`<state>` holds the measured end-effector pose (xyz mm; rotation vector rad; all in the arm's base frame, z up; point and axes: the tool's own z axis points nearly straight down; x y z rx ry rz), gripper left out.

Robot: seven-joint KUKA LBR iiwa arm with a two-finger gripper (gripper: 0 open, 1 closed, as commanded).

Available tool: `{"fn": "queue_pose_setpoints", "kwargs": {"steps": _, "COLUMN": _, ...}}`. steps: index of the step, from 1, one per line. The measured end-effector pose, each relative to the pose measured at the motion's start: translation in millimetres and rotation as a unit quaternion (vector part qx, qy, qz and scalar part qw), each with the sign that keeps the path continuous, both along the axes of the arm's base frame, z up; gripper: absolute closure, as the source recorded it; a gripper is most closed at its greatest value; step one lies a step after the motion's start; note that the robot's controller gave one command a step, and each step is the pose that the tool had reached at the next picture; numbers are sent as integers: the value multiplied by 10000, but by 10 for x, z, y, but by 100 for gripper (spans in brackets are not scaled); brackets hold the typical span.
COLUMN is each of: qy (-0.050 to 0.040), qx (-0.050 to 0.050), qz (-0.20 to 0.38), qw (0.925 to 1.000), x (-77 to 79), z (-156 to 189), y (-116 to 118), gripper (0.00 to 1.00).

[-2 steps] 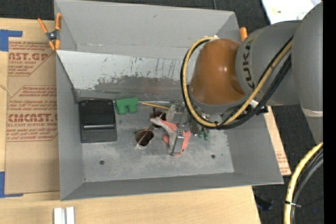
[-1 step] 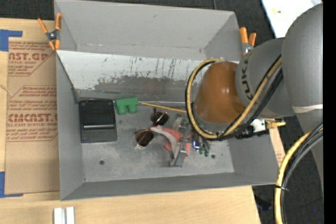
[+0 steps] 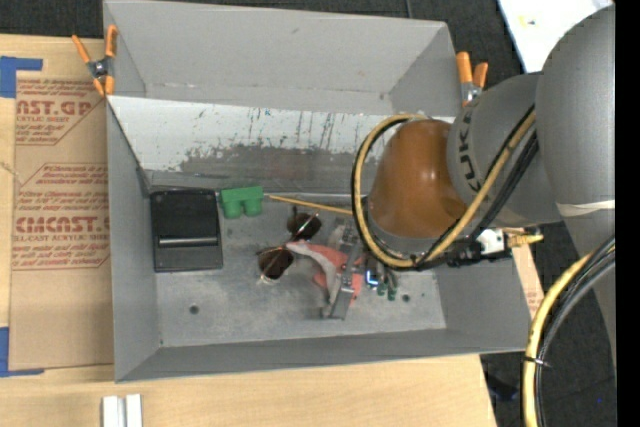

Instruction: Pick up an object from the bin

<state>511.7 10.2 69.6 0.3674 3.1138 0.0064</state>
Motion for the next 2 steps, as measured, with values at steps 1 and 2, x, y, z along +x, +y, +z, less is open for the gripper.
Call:
{"fn": "queue_pose_setpoints", "kwargs": {"steps": 1, "qy": 2, "qx": 0, "qz": 24, "qw": 10000, "x": 35, "z": -3, "y": -12, "gripper": 0}}
{"fn": "queue_pose_setpoints", "kwargs": {"steps": 2, "qy": -5, "qx": 6, "qz": 8, "qw": 10000, "x": 14, "z": -4, "y": 3, "gripper": 100}}
